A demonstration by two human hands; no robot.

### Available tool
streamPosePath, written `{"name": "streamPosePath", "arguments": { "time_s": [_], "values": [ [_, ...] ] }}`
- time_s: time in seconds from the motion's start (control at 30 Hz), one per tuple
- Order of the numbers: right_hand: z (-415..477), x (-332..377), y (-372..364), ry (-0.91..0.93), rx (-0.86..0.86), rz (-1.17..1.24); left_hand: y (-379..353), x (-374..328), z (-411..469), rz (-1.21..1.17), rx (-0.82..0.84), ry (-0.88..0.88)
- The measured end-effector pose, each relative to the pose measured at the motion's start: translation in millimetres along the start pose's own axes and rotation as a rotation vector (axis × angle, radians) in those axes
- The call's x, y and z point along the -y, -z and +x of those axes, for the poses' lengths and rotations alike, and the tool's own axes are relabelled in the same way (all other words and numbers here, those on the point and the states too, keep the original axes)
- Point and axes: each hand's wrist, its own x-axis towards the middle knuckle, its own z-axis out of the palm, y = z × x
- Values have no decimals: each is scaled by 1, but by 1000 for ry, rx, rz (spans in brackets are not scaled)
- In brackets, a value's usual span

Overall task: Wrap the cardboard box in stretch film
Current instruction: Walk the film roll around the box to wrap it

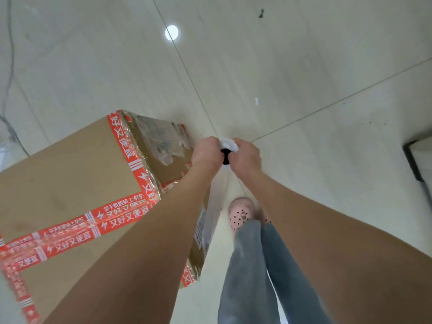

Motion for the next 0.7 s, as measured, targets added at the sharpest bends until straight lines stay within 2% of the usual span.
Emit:
{"name": "streamPosePath", "arguments": {
  "time_s": [0.17,0.37,0.53,0.7],
  "values": [
    [4,10,-3,36,50,-75,5,9,5,-63,43,-56],
    [19,36,9,77,19,-248,25,9,22,97,-51,-203],
    [26,52,2,91,-33,-85,42,29,42,-107,-41,-10],
    [27,73,-11,60,66,53,57,53,53,-421,-66,192]
  ]
}}
